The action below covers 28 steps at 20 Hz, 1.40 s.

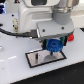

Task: Insert the blue gear onto the right peg, followed by the red gear

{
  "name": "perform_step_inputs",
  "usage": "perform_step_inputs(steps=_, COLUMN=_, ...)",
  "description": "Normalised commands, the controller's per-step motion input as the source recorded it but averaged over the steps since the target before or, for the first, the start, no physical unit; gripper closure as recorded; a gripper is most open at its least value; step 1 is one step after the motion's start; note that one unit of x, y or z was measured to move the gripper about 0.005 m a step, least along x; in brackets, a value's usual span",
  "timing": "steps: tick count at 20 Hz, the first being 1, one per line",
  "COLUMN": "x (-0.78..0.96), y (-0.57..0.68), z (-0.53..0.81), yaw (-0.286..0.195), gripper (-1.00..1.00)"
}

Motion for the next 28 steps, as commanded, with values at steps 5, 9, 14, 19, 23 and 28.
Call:
perform_step_inputs(steps=5, x=0.19, y=-0.03, z=0.04, yaw=0.000, gripper=1.00)
perform_step_inputs(steps=9, x=0.29, y=-0.04, z=0.05, yaw=0.000, gripper=1.00)
perform_step_inputs(steps=14, x=0.17, y=0.01, z=0.03, yaw=0.000, gripper=1.00)
perform_step_inputs(steps=19, x=0.21, y=0.02, z=0.26, yaw=0.000, gripper=1.00)
perform_step_inputs(steps=23, x=0.14, y=0.00, z=0.19, yaw=0.000, gripper=1.00)
perform_step_inputs(steps=28, x=0.20, y=-0.03, z=0.17, yaw=0.000, gripper=1.00)
